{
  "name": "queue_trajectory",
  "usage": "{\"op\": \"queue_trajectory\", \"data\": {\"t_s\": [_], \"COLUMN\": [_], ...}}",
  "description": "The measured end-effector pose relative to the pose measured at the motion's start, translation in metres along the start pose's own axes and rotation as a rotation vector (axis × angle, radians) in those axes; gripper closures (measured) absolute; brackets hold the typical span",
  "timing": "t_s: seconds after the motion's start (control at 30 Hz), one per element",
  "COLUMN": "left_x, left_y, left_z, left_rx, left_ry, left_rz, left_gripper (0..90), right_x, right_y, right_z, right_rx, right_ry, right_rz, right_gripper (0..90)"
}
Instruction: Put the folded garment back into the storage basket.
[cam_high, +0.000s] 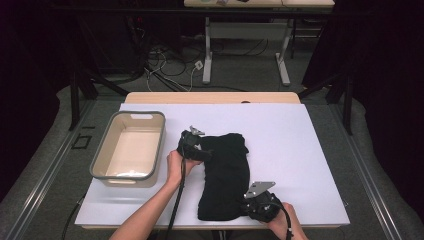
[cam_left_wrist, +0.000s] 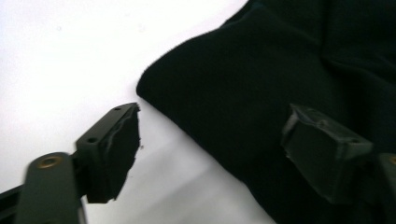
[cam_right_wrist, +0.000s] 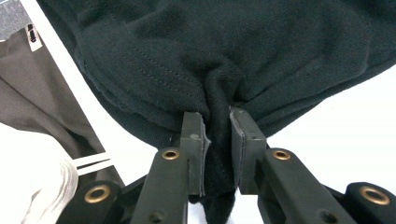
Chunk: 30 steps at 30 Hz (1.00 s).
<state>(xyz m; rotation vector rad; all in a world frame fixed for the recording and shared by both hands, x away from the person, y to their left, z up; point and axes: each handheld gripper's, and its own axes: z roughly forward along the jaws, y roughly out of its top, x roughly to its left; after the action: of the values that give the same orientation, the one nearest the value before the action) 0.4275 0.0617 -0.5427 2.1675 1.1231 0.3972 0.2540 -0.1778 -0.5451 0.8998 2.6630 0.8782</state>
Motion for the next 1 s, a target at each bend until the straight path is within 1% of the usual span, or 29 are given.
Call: {"op": "queue_trajectory", "data": {"t_s": [0.03,0.07,0.1,0.13,0.17,0.23,0.3,0.33,0.4,0.43,0.5,0.53,0.6,0.67,0.73,0.77,0.83,0.87,0.9,0.93,0.97,1.0], "left_x": [-0.001,-0.002,-0.003,-0.003,-0.003,-0.001,0.000,0.000,0.000,0.000,0.001,0.000,-0.001,-0.001,0.002,0.003,0.004,0.004,0.003,0.002,0.003,0.001], "left_y": [0.000,0.001,0.000,0.000,-0.001,-0.002,-0.004,-0.004,-0.005,-0.006,-0.006,-0.006,-0.005,-0.005,-0.006,-0.006,-0.006,-0.006,-0.005,-0.004,-0.003,-0.002], "left_z": [0.002,0.003,0.007,0.010,0.012,0.014,0.015,0.015,0.014,0.014,0.014,0.014,0.014,0.014,0.012,0.011,0.008,0.006,0.003,0.002,-0.001,-0.002], "left_rx": [0.003,0.019,0.011,0.015,0.023,0.018,0.007,0.006,-0.006,-0.009,-0.012,-0.016,-0.016,-0.019,-0.029,-0.041,-0.062,-0.072,-0.083,-0.090,-0.077,-0.095], "left_ry": [0.001,0.005,0.010,0.002,0.005,-0.015,-0.031,-0.045,-0.068,-0.082,-0.116,-0.129,-0.131,-0.136,-0.151,-0.158,-0.161,-0.164,-0.158,-0.151,-0.142,-0.144], "left_rz": [0.002,0.009,0.011,0.005,0.006,-0.001,-0.018,-0.017,-0.017,-0.026,-0.018,-0.024,-0.012,-0.007,-0.018,-0.031,-0.035,-0.026,-0.024,-0.017,0.027,0.021], "left_gripper": [24.2,27.1,27.9,30.1,33.3,35.1,38.8,41.1,49.0,53.6,64.2,70.1,75.7,77.8,78.5,78.6,78.6,78.6,78.5,78.5,78.5,78.4], "right_x": [0.000,0.000,0.000,0.000,0.000,0.000,0.000,0.001,0.001,0.001,0.002,0.002,0.003,0.003,0.002,0.003,0.003,0.003,0.003,0.004,0.004,0.005], "right_y": [0.000,0.000,0.000,0.000,0.000,0.000,0.001,0.001,0.001,0.001,0.002,0.002,0.002,0.002,0.002,0.002,0.003,0.004,0.004,0.005,0.006,0.006], "right_z": [0.000,0.000,0.000,0.000,0.000,0.000,0.000,0.000,0.001,0.001,0.001,0.001,0.001,0.001,0.000,0.000,-0.002,-0.003,-0.004,-0.006,-0.006,-0.008], "right_rx": [-0.004,-0.004,-0.002,-0.001,0.002,0.002,0.001,0.003,-0.001,0.001,0.000,0.001,0.002,0.000,-0.002,-0.004,-0.007,-0.012,-0.024,-0.023,-0.032,-0.035], "right_ry": [0.005,0.004,-0.001,-0.001,-0.001,-0.001,-0.003,-0.007,-0.006,-0.007,-0.010,-0.011,-0.012,-0.002,-0.001,-0.004,0.000,-0.002,0.003,-0.002,0.003,-0.008], "right_rz": [0.003,0.003,-0.002,0.000,0.002,0.003,-0.004,-0.002,-0.007,-0.005,-0.008,-0.008,-0.004,-0.006,-0.005,-0.002,0.010,-0.001,0.004,0.008,0.002,0.003], "right_gripper": [77.5,77.6,77.6,77.6,77.6,77.8,78.2,78.6,79.5,79.9,80.6,80.8,81.2,81.6,81.7,81.8,81.9,81.9,81.9,82.0,82.0,82.0]}}
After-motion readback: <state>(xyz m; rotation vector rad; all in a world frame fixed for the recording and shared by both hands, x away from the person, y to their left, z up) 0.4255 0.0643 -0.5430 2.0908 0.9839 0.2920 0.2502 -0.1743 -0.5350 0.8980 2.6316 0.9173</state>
